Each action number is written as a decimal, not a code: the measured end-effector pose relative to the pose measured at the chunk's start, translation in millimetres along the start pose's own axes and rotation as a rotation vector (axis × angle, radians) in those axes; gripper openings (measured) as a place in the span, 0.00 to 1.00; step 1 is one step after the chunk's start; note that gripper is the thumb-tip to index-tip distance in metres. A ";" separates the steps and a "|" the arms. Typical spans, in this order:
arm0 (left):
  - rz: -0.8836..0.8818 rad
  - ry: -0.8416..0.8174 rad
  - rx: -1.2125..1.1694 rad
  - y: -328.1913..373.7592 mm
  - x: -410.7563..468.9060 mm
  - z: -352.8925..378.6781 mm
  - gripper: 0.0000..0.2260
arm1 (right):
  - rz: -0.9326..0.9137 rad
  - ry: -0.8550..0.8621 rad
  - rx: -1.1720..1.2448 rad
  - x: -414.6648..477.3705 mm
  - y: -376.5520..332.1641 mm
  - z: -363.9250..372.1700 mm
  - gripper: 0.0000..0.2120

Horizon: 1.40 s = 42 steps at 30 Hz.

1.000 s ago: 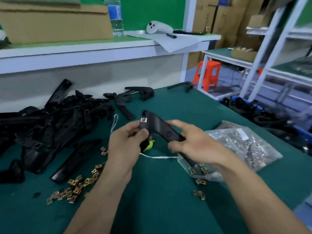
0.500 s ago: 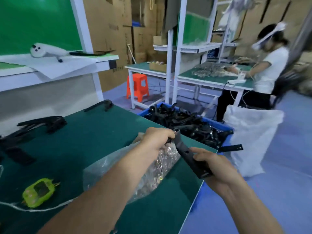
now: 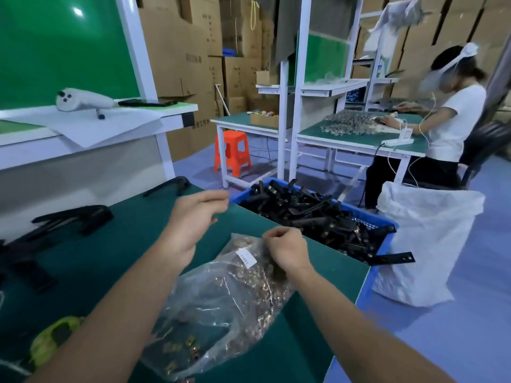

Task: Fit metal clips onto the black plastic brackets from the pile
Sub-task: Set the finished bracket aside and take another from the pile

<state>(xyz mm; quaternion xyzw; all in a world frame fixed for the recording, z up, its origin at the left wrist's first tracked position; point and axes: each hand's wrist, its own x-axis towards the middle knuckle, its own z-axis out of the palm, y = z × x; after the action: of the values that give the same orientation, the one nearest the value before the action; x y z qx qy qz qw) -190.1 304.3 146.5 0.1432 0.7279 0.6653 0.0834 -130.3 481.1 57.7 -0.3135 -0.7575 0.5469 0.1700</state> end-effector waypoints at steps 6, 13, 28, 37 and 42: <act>0.039 0.204 0.085 -19.0 -61.6 -86.0 0.15 | -0.358 -0.114 -0.211 -63.0 -45.4 50.0 0.13; -0.035 0.472 0.261 -73.1 -132.0 -169.9 0.19 | -0.571 -0.509 -0.380 -139.4 -66.8 130.0 0.12; -0.233 0.347 1.000 -143.3 -272.6 -288.9 0.10 | -0.666 -0.738 -0.522 -202.9 -74.2 322.4 0.23; -0.235 0.507 0.956 -148.9 -261.3 -285.5 0.06 | -0.509 -0.631 -0.796 -143.0 -115.5 419.5 0.32; -0.165 0.470 1.042 -154.1 -257.3 -288.2 0.07 | -0.564 -0.460 -0.846 -122.8 -122.4 437.9 0.19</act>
<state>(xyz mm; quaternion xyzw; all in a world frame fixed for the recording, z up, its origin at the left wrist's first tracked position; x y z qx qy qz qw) -51.9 -61.6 4.7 -0.0435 0.9673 0.2244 -0.1103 -337.0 58.7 32.0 -0.0122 -0.9830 0.1830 -0.0007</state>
